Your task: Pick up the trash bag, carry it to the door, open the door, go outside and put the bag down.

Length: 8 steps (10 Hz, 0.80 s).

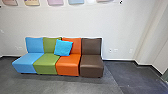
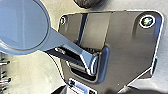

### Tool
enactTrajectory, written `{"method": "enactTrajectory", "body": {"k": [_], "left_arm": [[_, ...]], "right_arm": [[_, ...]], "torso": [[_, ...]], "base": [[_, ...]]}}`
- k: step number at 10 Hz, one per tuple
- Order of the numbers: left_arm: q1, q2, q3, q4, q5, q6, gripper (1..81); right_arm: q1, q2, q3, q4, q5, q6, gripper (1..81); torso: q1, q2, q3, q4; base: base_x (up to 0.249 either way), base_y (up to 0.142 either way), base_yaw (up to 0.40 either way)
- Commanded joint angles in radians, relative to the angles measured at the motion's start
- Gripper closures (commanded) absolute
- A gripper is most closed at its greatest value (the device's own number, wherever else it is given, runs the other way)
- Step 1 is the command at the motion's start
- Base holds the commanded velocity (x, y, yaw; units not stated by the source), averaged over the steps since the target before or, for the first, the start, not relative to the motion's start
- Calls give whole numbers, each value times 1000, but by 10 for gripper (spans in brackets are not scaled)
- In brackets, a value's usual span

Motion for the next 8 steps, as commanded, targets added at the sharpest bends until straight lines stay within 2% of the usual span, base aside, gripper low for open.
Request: {"method": "enactTrajectory", "body": {"k": [1,2,4,5,7,8], "left_arm": [[-86,-31,8,-88,95,-3,10],[-102,-36,11,-109,97,-3,10],[-139,-33,8,-111,113,-3,10],[-161,-33,8,-111,144,-3,10],[-194,-30,11,-117,161,-3,10],[-210,-28,10,-125,183,-3,10]], "right_arm": [[40,-143,127,6,-72,3,10],[45,-169,149,6,-74,4,10],[54,-224,205,17,-77,9,10],[57,-257,244,18,-75,11,10],[57,-317,310,18,-74,9,10],[57,-350,344,20,-71,11,10]], "torso": [[63,-97,0,0],[86,-134,0,0],[129,-203,0,0],[151,-237,0,0],[197,-311,-95,0],[212,-335,-103,0]], "base": [[0,0,0],[0,0,0],[0,0,0],[0,0,0],[0,0,0],[0,0,0]]}}
